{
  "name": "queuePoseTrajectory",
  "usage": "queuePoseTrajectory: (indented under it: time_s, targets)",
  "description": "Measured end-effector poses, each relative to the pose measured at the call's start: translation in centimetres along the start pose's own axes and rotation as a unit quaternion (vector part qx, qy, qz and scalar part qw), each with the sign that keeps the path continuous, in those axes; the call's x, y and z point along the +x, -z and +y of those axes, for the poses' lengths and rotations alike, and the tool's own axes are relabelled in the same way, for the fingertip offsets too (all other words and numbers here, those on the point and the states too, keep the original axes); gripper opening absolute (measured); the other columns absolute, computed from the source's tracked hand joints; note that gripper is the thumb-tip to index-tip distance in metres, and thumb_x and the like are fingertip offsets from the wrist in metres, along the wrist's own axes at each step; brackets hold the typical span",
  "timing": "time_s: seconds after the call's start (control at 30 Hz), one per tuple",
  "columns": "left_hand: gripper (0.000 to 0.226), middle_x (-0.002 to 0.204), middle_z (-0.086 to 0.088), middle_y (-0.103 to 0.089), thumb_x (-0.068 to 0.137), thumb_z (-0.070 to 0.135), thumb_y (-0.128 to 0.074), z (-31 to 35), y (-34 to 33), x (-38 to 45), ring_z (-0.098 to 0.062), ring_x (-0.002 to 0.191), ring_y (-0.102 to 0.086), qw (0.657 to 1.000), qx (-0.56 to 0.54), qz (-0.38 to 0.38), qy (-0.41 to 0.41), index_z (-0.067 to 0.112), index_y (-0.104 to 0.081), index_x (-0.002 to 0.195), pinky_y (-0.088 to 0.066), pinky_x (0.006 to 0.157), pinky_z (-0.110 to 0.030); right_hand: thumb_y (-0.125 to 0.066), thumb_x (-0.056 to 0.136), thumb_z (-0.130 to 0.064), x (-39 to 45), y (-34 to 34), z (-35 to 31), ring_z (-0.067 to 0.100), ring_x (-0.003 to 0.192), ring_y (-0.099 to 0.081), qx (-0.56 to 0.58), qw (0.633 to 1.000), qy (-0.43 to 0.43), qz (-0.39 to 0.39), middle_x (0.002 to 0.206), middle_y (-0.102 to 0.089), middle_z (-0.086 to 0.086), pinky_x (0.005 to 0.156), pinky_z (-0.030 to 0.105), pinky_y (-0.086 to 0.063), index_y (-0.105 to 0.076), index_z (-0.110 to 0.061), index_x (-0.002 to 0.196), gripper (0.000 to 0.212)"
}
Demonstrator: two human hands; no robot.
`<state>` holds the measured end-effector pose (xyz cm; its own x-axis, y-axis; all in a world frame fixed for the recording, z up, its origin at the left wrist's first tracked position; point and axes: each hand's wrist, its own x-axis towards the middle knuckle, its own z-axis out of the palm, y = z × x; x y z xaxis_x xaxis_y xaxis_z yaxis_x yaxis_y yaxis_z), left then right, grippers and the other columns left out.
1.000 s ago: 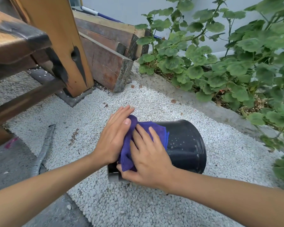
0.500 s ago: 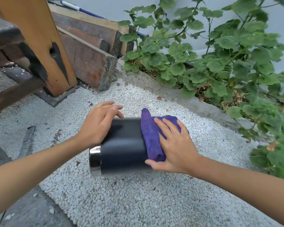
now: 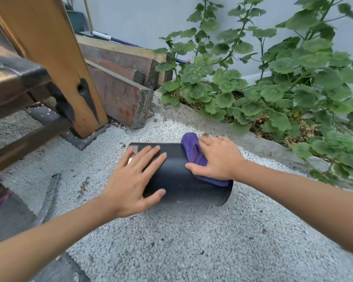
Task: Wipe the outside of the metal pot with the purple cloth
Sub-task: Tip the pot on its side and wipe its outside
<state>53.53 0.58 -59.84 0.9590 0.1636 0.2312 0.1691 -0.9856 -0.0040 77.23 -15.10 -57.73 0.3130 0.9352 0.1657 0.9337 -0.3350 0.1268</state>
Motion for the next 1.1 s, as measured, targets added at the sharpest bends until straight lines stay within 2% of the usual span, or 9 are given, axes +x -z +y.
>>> queuePoseTrajectory:
  time_s: [0.07,0.13,0.23,0.37,0.43,0.53,0.67,0.83,1.1]
  targets:
    - [0.076,0.167,0.000,-0.016,0.097,0.065,-0.025,-0.3,-0.4,0.1,-0.019,0.155,-0.009,1.000,0.011,-0.005,0.002,0.024,-0.012,0.160,-0.014,0.122,-0.054,-0.025,0.081,-0.081,0.5,0.3,-0.2,0.030,0.102,-0.063,0.014,1.000,-0.009,-0.006,0.108,-0.066,0.003,0.091,0.042,-0.042,-0.057,-0.016,0.101,0.075]
    - [0.069,0.167,0.002,-0.016,0.100,0.059,-0.019,-0.7,-0.6,0.5,-0.016,0.155,-0.006,1.000,-0.008,0.001,0.005,0.023,-0.012,0.160,-0.014,0.122,-0.051,-0.021,0.086,-0.071,0.4,0.3,-1.3,0.031,0.119,-0.058,0.051,0.999,-0.017,-0.003,0.128,-0.064,0.007,0.102,0.047,-0.039,-0.057,-0.017,0.118,0.073]
    - [0.071,0.166,-0.001,-0.022,0.101,0.056,-0.015,-1.1,-0.8,1.2,-0.017,0.154,-0.011,0.999,-0.033,0.007,0.014,0.015,-0.018,0.158,-0.018,0.121,-0.051,-0.022,0.089,-0.060,-0.2,0.0,-5.6,0.034,0.144,-0.039,0.092,0.995,0.009,0.021,0.157,-0.042,0.016,0.116,0.055,-0.028,-0.045,-0.015,0.148,0.077]
    - [0.078,0.163,-0.010,-0.027,0.100,0.057,-0.008,-1.5,-0.7,2.4,-0.021,0.153,-0.019,0.995,-0.078,0.045,0.052,0.006,-0.023,0.156,-0.017,0.122,-0.046,-0.017,0.090,-0.055,1.3,-0.9,-11.1,0.037,0.155,-0.009,0.067,0.997,-0.041,0.002,0.169,-0.009,0.018,0.118,0.068,-0.005,-0.018,-0.014,0.160,0.081]
    - [0.082,0.162,-0.010,-0.029,0.097,0.060,-0.004,-1.9,-0.7,3.2,-0.022,0.152,-0.020,0.992,-0.083,0.048,0.077,0.006,-0.023,0.156,-0.013,0.124,-0.042,-0.017,0.091,-0.050,2.3,-1.5,-12.1,0.039,0.155,-0.003,0.035,0.998,-0.054,0.000,0.169,-0.001,0.019,0.115,0.071,0.000,-0.016,-0.016,0.161,0.078]
    - [0.089,0.160,-0.011,-0.034,0.094,0.063,0.003,-2.3,-0.7,4.2,-0.025,0.150,-0.024,0.994,-0.056,0.035,0.091,0.005,-0.026,0.155,-0.012,0.123,-0.041,-0.023,0.093,-0.054,3.0,-2.1,-11.2,0.037,0.153,-0.017,0.026,0.998,-0.052,0.023,0.167,-0.020,0.018,0.116,0.069,-0.007,-0.030,-0.016,0.157,0.075]
    - [0.091,0.156,-0.011,-0.040,0.094,0.065,0.003,-3.1,-0.5,5.4,-0.027,0.146,-0.031,0.996,-0.012,0.023,0.083,0.005,-0.031,0.153,-0.016,0.122,-0.045,-0.045,0.091,-0.060,2.7,-3.0,-8.1,0.035,0.144,-0.041,0.025,0.995,-0.018,0.091,0.156,-0.044,0.016,0.112,0.065,-0.027,-0.054,-0.011,0.140,0.070]
    - [0.076,0.155,-0.009,-0.041,0.099,0.057,-0.009,-4.1,-1.0,6.7,-0.026,0.146,-0.031,0.995,-0.007,0.019,0.098,0.006,-0.032,0.152,-0.013,0.123,-0.046,-0.050,0.090,-0.058,0.8,-4.7,-3.7,0.036,0.143,-0.042,-0.021,0.991,-0.014,0.134,0.156,-0.043,0.018,0.112,0.064,-0.028,-0.063,-0.003,0.123,0.066]
    - [0.067,0.156,-0.011,-0.036,0.101,0.057,-0.018,-4.6,-1.1,7.5,-0.031,0.148,-0.025,0.989,0.029,0.026,0.140,0.015,-0.035,0.151,-0.016,0.122,-0.051,-0.055,0.089,-0.050,-0.7,-5.6,0.0,0.038,0.140,-0.046,-0.051,0.982,-0.042,0.175,0.154,-0.045,0.020,0.111,0.061,-0.036,-0.065,0.001,0.117,0.059]
